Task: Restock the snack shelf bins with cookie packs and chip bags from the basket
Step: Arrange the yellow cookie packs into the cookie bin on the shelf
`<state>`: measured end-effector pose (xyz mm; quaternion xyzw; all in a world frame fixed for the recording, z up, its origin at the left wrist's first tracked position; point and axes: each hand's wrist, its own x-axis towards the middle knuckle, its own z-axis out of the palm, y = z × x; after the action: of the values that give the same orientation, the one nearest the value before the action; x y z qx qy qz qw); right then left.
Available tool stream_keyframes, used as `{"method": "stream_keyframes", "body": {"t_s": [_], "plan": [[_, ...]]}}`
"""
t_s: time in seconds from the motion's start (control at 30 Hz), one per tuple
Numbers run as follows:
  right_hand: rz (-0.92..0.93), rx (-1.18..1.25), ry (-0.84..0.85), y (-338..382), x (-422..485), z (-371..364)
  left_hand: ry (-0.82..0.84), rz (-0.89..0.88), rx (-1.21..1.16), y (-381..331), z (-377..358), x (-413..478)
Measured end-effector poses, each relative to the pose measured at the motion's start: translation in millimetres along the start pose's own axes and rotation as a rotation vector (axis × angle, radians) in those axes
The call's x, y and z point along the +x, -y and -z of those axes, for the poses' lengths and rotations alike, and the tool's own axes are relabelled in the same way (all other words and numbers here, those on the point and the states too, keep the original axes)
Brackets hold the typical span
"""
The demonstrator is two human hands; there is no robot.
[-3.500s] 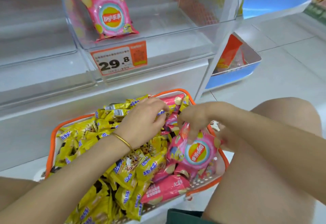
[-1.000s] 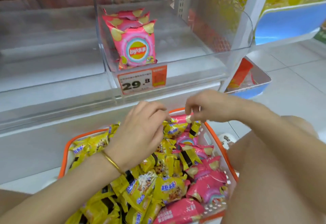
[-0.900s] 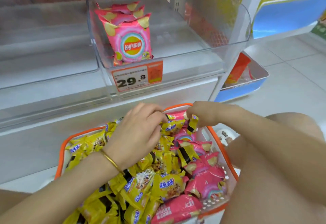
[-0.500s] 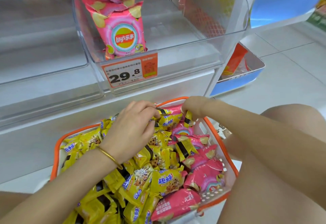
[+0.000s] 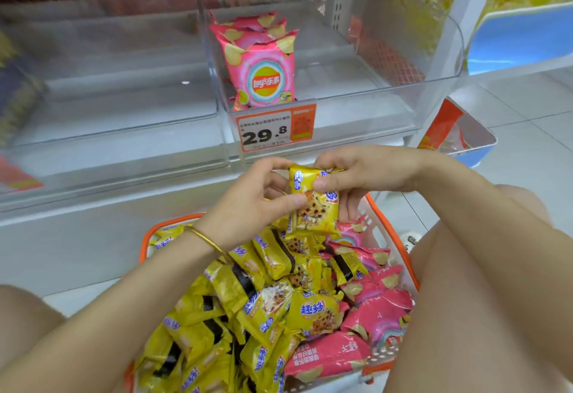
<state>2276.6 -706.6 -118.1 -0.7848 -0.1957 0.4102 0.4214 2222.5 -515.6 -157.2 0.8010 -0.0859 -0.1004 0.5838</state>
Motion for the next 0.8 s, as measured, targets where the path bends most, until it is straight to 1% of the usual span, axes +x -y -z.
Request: {"method": "stream_keyframes", "body": {"t_s": [0.1, 0.17, 0.23, 0.37, 0.43, 0.53, 0.57, 0.6, 0.63, 0.67, 0.7, 0.73, 0.77, 0.8], "plan": [[0.071, 0.009, -0.027, 21, 1, -17, -0.058, 0.008, -0.058, -8, 20, -15], [0.123, -0.027, -0.126, 36, 5, -32, -0.112, 0.006, -0.093, -13, 35, -29], [0.193, -0.038, -0.201, 50, 11, -47, -0.2, -0.001, -0.155, -19, 52, -44], [0.332, 0.074, -0.267, 76, 30, -76, -0.39, -0.032, -0.243, -29, 87, -63], [0.394, 0.13, -0.319, 94, 40, -84, -0.461, -0.057, -0.24, -35, 102, -69], [0.464, 0.127, -0.378, 126, 58, -91, -0.595, -0.102, -0.207, -41, 123, -71], [0.479, 0.11, -0.395, 136, 65, -91, -0.669, -0.117, -0.143, -39, 131, -69], [0.492, 0.088, -0.418, 146, 74, -90, -0.762, -0.127, -0.019, -35, 140, -68], [0.502, 0.061, -0.453, 156, 84, -87, -0.854, -0.135, 0.169, -30, 150, -67], [0.508, 0.026, -0.505, 165, 95, -84, -0.917, -0.138, 0.406, -24, 161, -66], [0.509, -0.021, -0.564, 174, 106, -79, -0.927, -0.121, 0.658, -18, 171, -66], [0.502, -0.077, -0.619, 182, 119, -74, -0.866, -0.076, 0.881, -13, 180, -66], [0.484, -0.136, -0.653, 190, 132, -70, -0.755, -0.015, 1.032, -9, 186, -66], [0.454, -0.193, -0.665, 196, 146, -66, -0.633, 0.033, 1.107, -5, 191, -66]]}}
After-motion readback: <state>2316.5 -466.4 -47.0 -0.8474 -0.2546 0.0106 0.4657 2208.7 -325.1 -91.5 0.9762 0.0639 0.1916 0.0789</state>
